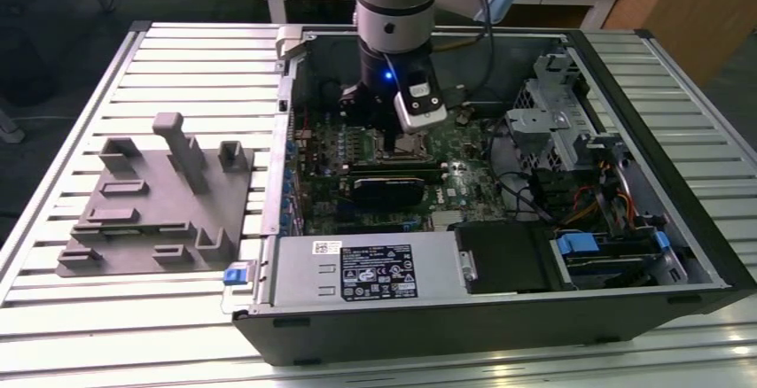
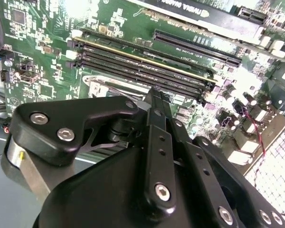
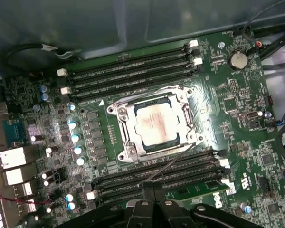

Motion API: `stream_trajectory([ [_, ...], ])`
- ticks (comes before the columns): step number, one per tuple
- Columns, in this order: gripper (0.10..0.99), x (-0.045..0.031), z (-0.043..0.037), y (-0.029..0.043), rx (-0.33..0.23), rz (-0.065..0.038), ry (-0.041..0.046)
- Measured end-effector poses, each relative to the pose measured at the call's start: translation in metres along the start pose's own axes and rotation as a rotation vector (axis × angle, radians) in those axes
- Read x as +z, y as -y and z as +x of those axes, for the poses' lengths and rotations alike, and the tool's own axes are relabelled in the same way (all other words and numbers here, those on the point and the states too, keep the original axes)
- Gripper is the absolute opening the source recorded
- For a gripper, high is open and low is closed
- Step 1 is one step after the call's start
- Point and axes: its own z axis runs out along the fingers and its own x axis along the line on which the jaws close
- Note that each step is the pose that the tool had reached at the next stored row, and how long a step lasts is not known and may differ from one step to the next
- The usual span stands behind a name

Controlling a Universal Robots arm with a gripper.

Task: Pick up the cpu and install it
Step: 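Install the second cpu locking lever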

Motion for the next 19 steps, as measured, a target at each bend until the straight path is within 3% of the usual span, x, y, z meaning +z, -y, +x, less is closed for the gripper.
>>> stream_trajectory([
  [7, 0.106, 0.0057, -0.0016, 0.0006, -0.002, -0.018, -0.0222],
  [14, 0.106, 0.0143, -0.0012, 0.0014, -0.027, -0.036, -0.0298],
  [19, 0.106, 0.0207, 0.0032, 0.0035, -0.044, -0.052, -0.0347],
])
